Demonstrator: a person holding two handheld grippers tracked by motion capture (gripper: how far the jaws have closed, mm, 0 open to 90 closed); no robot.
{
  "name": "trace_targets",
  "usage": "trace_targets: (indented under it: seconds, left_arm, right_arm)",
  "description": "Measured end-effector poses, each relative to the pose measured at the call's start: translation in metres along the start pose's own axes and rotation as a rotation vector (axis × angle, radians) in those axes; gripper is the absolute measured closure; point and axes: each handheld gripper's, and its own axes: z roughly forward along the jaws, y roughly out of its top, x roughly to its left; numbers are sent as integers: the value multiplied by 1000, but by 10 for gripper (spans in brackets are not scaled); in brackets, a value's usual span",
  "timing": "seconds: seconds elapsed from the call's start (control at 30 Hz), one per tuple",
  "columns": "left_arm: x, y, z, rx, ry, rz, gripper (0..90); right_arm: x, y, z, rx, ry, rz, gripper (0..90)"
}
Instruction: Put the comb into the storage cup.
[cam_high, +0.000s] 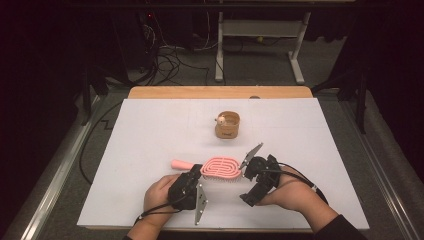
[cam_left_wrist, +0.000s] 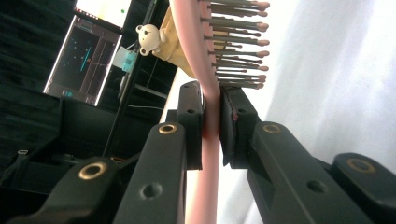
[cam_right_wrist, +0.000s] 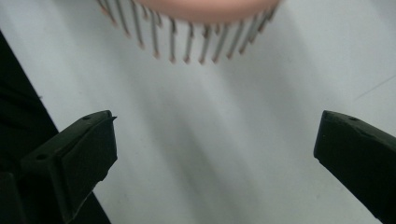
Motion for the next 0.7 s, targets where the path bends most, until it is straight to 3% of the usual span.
trace_targets:
  seconds: [0.4, 0.7]
  left_arm:
    - [3, -4, 0, 1, 0, -33, 791]
    - [8, -7, -1, -6, 3, -76, 791]
  right_arm:
    - [-16, -27, 20, 29, -36, 17, 1]
    - [-26, -47, 32, 5, -53, 44, 1]
